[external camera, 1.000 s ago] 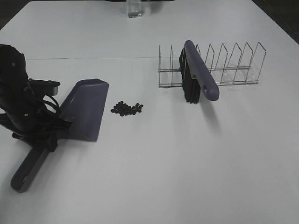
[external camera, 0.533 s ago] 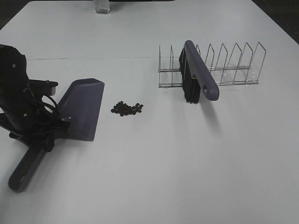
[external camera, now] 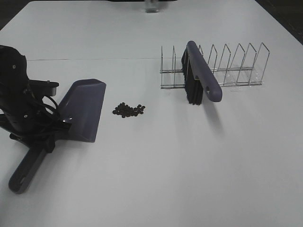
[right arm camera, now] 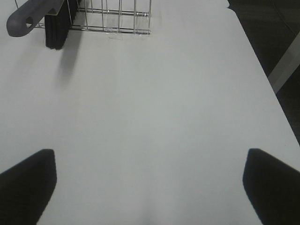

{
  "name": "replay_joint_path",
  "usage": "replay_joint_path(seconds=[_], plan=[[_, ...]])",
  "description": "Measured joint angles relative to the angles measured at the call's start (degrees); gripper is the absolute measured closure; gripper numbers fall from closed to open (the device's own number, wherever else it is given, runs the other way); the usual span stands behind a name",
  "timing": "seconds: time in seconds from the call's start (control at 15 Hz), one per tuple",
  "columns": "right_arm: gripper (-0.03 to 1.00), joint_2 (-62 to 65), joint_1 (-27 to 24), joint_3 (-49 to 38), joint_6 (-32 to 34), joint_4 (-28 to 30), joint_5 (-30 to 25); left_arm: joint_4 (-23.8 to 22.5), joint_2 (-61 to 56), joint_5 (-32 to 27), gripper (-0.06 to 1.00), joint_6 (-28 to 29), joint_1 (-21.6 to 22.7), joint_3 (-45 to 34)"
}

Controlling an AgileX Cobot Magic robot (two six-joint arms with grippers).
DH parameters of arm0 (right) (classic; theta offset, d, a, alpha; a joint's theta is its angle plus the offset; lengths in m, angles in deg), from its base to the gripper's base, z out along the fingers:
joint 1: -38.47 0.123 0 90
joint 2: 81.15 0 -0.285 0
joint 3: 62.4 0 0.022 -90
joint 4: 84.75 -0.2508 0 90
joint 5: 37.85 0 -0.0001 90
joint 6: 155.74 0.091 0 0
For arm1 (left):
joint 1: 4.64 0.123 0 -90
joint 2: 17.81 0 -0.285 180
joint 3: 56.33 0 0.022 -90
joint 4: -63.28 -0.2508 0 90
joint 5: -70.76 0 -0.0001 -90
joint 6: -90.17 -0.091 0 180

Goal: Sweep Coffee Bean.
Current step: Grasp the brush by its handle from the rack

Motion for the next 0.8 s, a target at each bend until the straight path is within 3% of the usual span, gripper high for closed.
replay_joint_path(seconds=[0.2,0.47,0.8], plan=[[-0.01,-5.2,0.0,5.1,2.6,-2.1,-1.1,0.0,0.0,0.1,0.61,0.0,0.0,0.0],[-0.01,-26.0,0.0,13.2,1.7,-3.3,-4.8,0.0,0.0,0.3,0.61,-0.1,0.0,0.0],[-0.01,-47.7,0.0,19.7,-0.1,-7.6,5.0,0.0,0.0,0.3,0.61,-0.1,0.0,0.0]])
